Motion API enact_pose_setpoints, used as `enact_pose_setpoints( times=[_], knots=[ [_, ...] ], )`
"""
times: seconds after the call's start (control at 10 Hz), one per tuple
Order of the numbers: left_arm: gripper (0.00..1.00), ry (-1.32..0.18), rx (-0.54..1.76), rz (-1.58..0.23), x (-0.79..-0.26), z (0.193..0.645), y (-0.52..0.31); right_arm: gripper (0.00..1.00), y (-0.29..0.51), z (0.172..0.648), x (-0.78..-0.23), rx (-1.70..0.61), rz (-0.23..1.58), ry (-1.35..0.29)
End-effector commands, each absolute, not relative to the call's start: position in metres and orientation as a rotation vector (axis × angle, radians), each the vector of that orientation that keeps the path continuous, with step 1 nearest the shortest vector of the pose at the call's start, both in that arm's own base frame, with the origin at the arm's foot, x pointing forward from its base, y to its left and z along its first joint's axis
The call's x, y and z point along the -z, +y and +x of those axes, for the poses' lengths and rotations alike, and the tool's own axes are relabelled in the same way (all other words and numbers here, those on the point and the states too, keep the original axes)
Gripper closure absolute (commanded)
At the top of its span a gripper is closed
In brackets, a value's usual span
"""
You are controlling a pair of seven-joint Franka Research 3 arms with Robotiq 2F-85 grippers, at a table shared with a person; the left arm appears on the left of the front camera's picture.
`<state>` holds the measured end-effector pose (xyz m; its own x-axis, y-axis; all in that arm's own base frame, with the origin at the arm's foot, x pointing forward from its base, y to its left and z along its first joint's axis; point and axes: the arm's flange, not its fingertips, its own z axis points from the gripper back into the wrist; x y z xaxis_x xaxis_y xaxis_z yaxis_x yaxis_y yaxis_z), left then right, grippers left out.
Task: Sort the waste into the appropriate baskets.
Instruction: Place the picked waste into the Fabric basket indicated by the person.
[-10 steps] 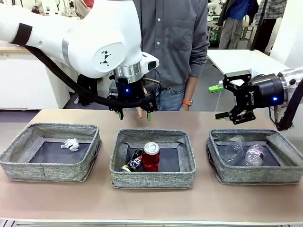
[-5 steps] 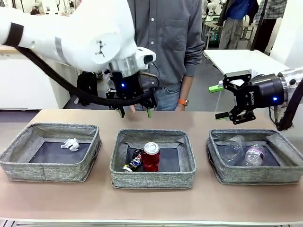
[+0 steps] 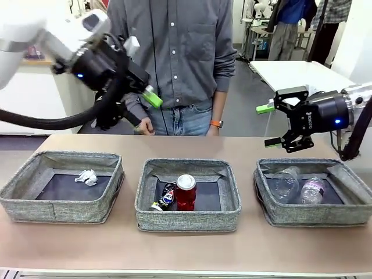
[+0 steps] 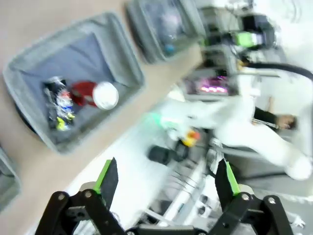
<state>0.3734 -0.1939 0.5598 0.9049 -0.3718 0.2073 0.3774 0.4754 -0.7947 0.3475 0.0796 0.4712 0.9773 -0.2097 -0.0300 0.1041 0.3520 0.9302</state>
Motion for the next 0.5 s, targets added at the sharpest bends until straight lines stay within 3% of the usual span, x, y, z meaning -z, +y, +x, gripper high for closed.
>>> enact_pose_setpoints(
  times=[0.0, 0.4],
  knots=[
    [0.0, 0.065, 0.327, -1.099, -0.534, 0.362, -0.153, 0.0, 0.079, 0.348, -0.475, 0.212, 1.189, -0.084],
    [0.0, -0.078, 0.036, -1.306, -0.493, 0.321, -0.056, 0.0, 0.079, 0.348, -0.475, 0.212, 1.189, -0.084]
  ],
)
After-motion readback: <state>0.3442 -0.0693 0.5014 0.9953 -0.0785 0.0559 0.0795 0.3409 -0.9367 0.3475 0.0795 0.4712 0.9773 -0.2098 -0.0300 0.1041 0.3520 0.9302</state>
